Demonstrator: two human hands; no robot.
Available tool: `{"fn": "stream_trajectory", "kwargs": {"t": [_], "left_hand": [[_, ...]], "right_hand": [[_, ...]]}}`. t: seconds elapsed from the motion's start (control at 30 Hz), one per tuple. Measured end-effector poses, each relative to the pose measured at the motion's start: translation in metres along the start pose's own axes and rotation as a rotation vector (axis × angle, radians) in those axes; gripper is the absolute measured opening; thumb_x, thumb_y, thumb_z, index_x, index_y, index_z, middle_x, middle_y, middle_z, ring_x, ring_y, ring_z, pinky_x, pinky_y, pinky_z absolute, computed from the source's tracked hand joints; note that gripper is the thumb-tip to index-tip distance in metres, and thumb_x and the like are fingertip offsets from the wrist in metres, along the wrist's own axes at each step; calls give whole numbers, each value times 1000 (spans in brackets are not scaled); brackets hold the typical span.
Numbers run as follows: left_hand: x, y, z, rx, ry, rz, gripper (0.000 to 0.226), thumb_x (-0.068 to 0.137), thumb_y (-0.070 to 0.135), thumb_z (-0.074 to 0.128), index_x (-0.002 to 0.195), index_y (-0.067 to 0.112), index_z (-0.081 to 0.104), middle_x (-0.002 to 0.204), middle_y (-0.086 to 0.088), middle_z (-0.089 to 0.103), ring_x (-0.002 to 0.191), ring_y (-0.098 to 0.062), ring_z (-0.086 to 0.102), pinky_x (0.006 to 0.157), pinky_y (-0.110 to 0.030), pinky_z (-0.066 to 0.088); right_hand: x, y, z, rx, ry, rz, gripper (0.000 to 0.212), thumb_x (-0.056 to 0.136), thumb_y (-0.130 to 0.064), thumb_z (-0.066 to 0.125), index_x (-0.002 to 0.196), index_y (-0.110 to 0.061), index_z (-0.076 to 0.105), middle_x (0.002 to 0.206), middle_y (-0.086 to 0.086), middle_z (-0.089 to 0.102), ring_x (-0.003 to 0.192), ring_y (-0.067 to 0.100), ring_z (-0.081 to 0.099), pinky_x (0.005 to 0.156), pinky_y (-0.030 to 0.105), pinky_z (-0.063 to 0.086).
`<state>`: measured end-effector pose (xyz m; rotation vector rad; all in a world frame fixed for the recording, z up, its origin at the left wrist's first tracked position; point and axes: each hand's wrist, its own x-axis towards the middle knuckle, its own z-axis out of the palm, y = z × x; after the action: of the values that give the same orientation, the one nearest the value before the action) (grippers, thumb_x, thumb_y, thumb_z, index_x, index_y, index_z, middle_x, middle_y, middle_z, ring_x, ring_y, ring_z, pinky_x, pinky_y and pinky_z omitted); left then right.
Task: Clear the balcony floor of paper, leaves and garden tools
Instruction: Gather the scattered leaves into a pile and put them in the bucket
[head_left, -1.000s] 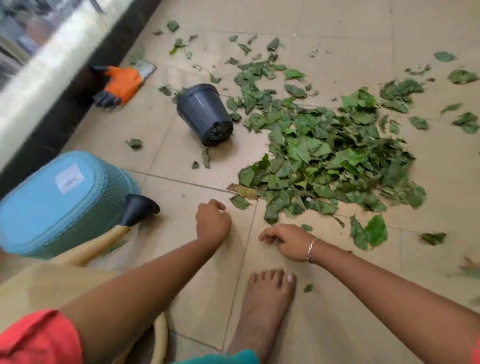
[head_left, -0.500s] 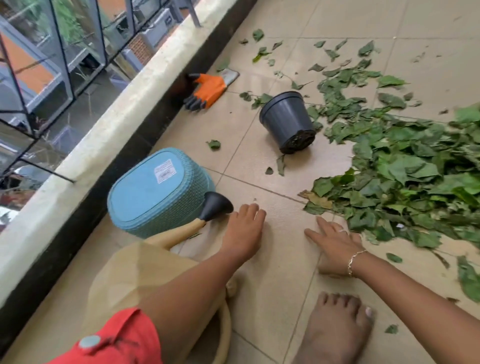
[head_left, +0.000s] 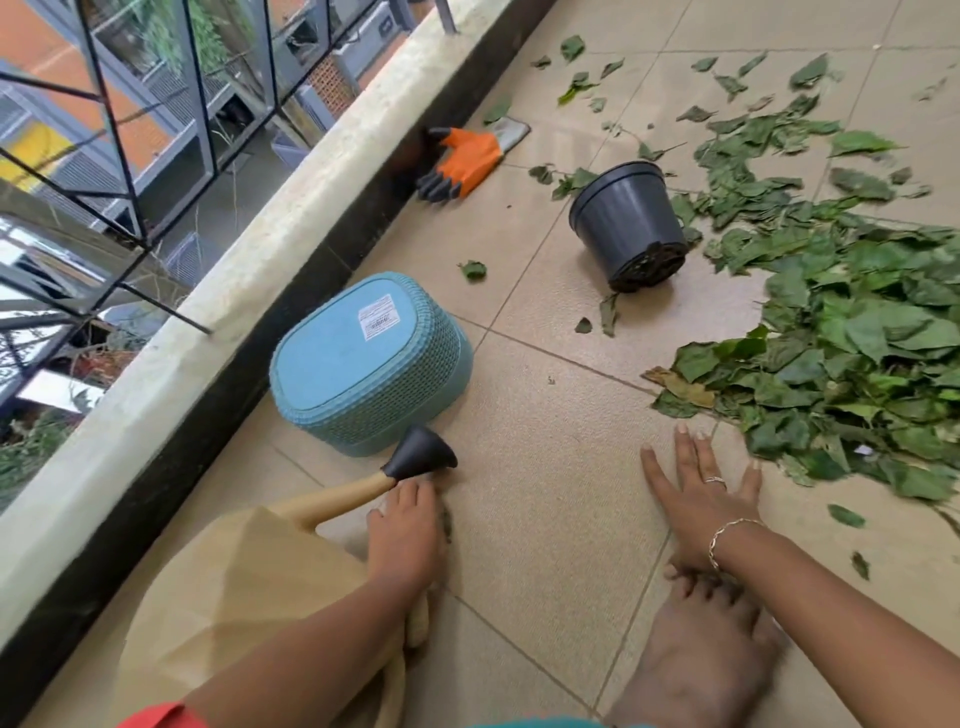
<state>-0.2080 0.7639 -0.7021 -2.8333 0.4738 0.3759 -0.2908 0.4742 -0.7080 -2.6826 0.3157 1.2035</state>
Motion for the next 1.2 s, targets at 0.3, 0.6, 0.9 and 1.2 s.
{"fn": "stream_trajectory", "kwargs": {"t": [0.3, 0.6, 0.9, 1.2], "left_hand": [[22, 64, -28, -362, 366, 400, 23, 86, 17, 46, 106, 12, 56, 100, -4, 56, 94, -19, 51, 82, -29, 43], [72, 80, -40, -816, -154, -683, 90, 93, 47, 46, 147, -2, -7, 152, -25, -19, 144, -36, -8, 115, -44, 12], [-9, 146, -28, -725, -139, 46, 94, 75, 72, 14, 150, 19, -9, 157, -3, -18, 144, -20, -17, 113, -32, -10], [-1, 102, -4, -769, -189, -627, 87, 94, 56, 30, 146, 3, -16, 154, -20, -18, 144, -34, -12, 117, -43, -1]], "right_hand": [[-1, -4, 0, -12, 31, 18, 125, 73, -37, 75, 141, -25, -29, 143, 18, -41, 138, 33, -27, 105, 67, 6], [-3, -4, 0, -34, 72, 30, 128, 69, -41, 77, 142, -27, -27, 146, 15, -38, 141, 30, -22, 108, 61, 13], [-3, -1, 1, -21, 111, 14, 130, 66, -48, 77, 142, -29, -26, 147, 12, -37, 141, 27, -22, 110, 58, 12], [-7, -5, -2, -9, 108, 25, 128, 68, -42, 78, 143, -27, -25, 147, 13, -36, 141, 29, -22, 109, 60, 12]]}}
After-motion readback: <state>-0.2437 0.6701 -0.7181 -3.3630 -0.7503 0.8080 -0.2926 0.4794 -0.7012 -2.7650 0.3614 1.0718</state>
